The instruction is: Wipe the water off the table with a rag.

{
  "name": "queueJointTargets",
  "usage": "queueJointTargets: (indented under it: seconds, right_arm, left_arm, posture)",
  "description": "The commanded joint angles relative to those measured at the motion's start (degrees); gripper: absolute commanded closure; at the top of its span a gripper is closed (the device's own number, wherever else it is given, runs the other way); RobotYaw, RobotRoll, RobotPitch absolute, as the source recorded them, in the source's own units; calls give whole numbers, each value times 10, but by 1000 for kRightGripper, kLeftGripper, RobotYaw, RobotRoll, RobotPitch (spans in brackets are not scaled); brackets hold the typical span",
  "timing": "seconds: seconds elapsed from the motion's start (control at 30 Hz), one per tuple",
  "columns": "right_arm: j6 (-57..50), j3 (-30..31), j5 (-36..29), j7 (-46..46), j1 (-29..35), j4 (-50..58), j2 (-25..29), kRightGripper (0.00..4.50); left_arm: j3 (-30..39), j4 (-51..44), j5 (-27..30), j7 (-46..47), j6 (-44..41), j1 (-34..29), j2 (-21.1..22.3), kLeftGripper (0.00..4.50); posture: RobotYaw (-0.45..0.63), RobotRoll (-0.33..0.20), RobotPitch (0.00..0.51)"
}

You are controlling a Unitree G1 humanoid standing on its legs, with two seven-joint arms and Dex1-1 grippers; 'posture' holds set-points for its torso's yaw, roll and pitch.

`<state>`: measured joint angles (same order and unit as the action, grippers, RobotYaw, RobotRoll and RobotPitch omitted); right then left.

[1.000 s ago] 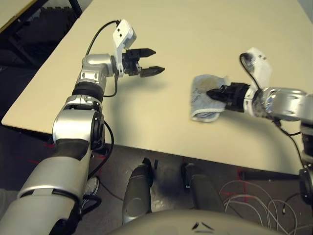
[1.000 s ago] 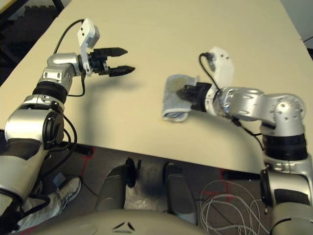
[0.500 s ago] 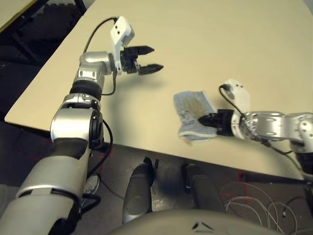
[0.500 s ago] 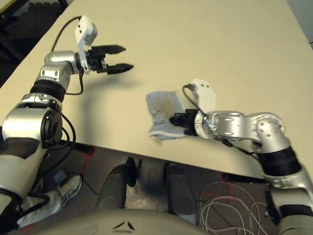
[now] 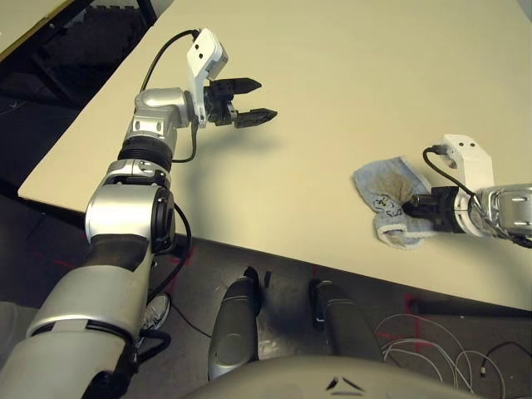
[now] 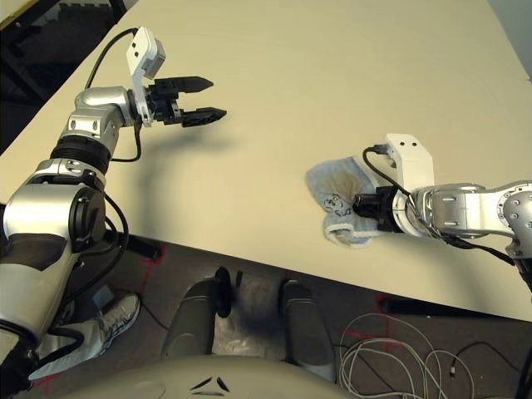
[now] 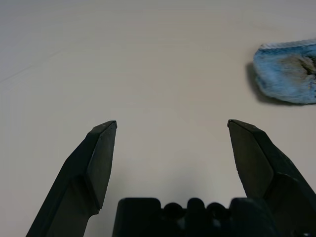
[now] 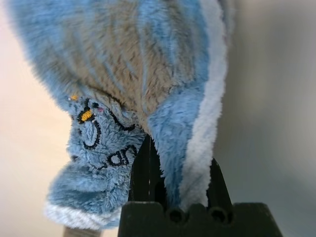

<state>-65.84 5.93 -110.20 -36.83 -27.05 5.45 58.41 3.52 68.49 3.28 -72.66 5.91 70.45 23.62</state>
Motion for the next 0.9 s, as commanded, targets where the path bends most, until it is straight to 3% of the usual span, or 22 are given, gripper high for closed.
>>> queueJointTargets:
  seconds: [0.03, 0.23, 0.63, 0.73, 0.9]
  right_arm:
    - [-10, 19, -28, 61, -50, 44, -67, 4384]
    - [-5, 38, -28, 81, -87, 67, -144, 4384]
    - [13, 55, -28, 19, -146, 38, -280, 4384]
    - [8, 60, -28, 4, -129, 33, -280, 4384]
    - [1, 59, -28, -32, -79, 30, -226, 4384]
  left_arm:
    - [1, 5, 3, 0, 2, 4, -3, 0]
    - [2, 5, 2, 2, 2, 7, -4, 0]
    - [2, 4, 4, 3, 1, 3, -5, 0]
    - [3, 3, 5, 2, 0, 3, -6, 0]
    - [3, 2, 5, 1, 0, 0, -5, 0]
  posture:
    - [-61, 0, 229]
    - [-58, 0, 232]
    - [-51, 0, 244]
    - [-46, 0, 246]
    - [-49, 0, 248]
